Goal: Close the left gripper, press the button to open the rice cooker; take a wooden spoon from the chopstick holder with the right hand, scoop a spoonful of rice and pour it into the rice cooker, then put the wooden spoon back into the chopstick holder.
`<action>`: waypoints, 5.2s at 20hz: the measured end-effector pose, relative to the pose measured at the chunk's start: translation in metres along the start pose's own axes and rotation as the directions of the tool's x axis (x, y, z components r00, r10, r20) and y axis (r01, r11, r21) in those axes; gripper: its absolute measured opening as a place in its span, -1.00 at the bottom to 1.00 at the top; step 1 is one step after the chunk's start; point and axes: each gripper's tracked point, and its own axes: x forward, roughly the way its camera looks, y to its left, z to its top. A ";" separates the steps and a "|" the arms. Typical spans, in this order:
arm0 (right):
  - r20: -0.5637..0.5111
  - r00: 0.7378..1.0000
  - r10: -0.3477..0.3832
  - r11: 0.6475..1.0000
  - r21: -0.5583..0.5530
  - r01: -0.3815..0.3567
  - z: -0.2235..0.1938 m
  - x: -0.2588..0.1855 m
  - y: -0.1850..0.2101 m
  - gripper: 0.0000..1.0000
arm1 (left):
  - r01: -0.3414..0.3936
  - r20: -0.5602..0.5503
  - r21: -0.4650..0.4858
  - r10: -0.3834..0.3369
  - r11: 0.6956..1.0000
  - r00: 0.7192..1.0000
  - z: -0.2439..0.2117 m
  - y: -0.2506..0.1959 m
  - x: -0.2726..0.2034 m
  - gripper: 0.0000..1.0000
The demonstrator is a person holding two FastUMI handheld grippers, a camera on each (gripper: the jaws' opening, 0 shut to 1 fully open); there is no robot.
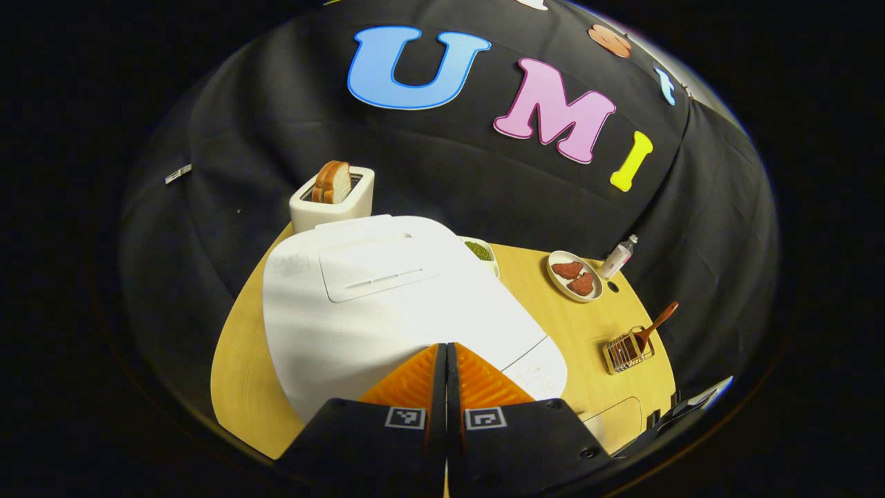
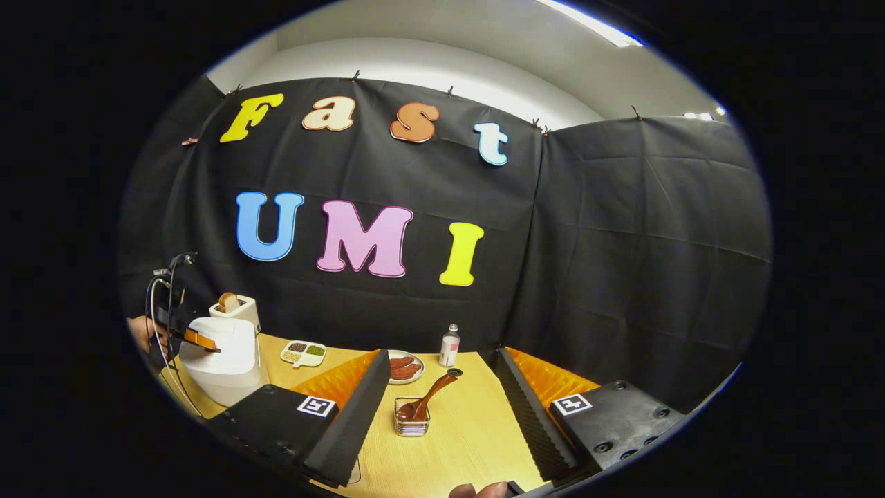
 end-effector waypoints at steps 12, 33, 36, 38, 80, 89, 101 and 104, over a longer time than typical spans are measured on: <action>-0.012 1.000 -0.018 1.000 0.017 0.018 -0.007 -0.001 -0.009 0.96 | -0.054 0.201 0.066 0.040 0.996 0.979 0.071 -0.008 -0.039 -0.86; -0.102 0.981 0.165 0.982 0.113 -0.153 -0.059 0.043 0.001 0.96 | -0.207 0.636 0.061 0.122 0.977 0.762 0.119 -0.048 -0.182 0.87; -0.114 0.967 0.229 0.959 0.198 -0.203 -0.081 0.070 0.004 0.96 | -0.187 0.625 0.023 0.132 0.982 0.769 0.093 -0.076 -0.196 0.87; -0.140 0.957 0.252 0.949 0.230 -0.216 -0.106 0.091 0.002 0.96 | -0.178 0.622 -0.021 0.152 0.984 0.768 0.076 -0.089 -0.202 0.87; -0.101 0.887 0.451 0.857 0.327 -0.398 -0.157 0.214 0.047 -0.82 | -0.314 0.505 -0.108 0.324 0.943 0.800 -0.070 -0.102 -0.238 0.85; -0.091 0.846 0.526 0.820 0.319 -0.476 -0.105 0.076 0.118 -0.82 | -0.246 0.525 -0.035 0.227 0.969 0.820 -0.063 -0.085 -0.255 0.87; -0.367 0.795 0.483 0.851 -0.017 -0.525 -0.231 0.020 0.200 -0.82 | -0.210 0.516 -0.003 0.181 0.978 0.837 -0.064 -0.071 -0.261 0.86; -0.410 0.789 0.458 0.850 -0.058 -0.524 -0.255 0.021 0.208 -0.81 | -0.205 0.516 0.008 0.172 0.979 0.839 -0.065 -0.069 -0.261 0.86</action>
